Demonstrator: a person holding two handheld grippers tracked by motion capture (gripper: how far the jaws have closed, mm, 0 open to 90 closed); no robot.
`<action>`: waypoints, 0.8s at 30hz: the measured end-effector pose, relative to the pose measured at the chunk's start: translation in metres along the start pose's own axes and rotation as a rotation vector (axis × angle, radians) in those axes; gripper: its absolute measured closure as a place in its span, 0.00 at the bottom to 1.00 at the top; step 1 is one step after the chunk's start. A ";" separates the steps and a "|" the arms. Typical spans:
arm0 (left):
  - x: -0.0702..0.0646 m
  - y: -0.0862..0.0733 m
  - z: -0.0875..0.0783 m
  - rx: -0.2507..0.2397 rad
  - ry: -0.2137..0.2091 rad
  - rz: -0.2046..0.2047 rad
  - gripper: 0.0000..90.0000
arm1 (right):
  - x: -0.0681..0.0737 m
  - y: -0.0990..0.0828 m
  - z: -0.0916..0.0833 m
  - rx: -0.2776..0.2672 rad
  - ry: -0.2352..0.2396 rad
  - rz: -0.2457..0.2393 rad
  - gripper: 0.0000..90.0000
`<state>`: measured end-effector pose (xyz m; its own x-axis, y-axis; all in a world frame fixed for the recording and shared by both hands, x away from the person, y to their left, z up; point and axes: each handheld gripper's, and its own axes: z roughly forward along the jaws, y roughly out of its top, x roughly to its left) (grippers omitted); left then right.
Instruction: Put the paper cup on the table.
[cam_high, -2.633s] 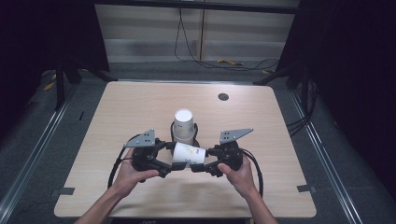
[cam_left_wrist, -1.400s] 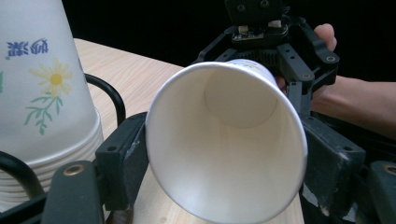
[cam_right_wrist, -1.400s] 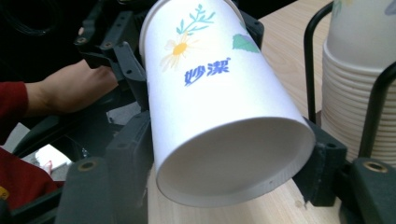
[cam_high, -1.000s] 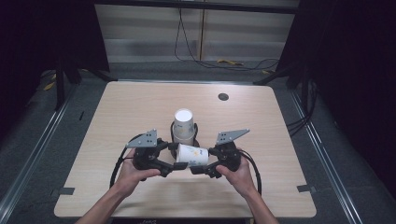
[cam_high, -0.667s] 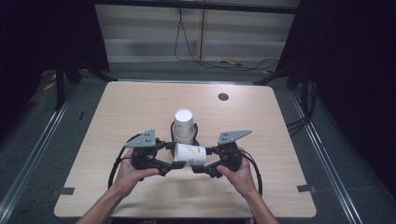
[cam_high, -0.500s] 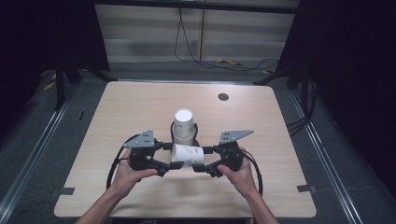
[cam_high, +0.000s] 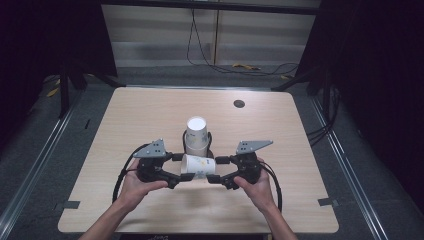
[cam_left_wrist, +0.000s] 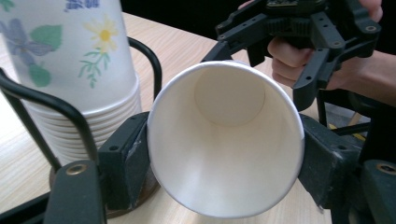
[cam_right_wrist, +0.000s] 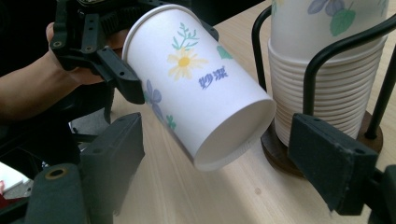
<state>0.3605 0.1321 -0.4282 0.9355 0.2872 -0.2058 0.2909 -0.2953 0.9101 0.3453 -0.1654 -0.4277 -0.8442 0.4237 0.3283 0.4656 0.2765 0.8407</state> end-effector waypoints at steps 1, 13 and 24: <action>0.001 0.000 -0.001 0.004 0.004 -0.005 0.30 | 0.000 0.000 -0.001 -0.002 -0.005 -0.001 0.20; 0.001 0.007 -0.019 0.035 0.019 0.014 0.31 | -0.001 -0.001 -0.007 -0.035 -0.057 0.000 0.19; 0.007 -0.001 -0.040 0.077 0.056 0.006 0.31 | 0.006 -0.004 -0.017 -0.047 -0.182 0.001 0.16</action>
<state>0.3584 0.1706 -0.4159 0.9254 0.3347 -0.1780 0.3016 -0.3656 0.8805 0.3340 -0.1784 -0.4220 -0.7797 0.5743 0.2494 0.4501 0.2372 0.8609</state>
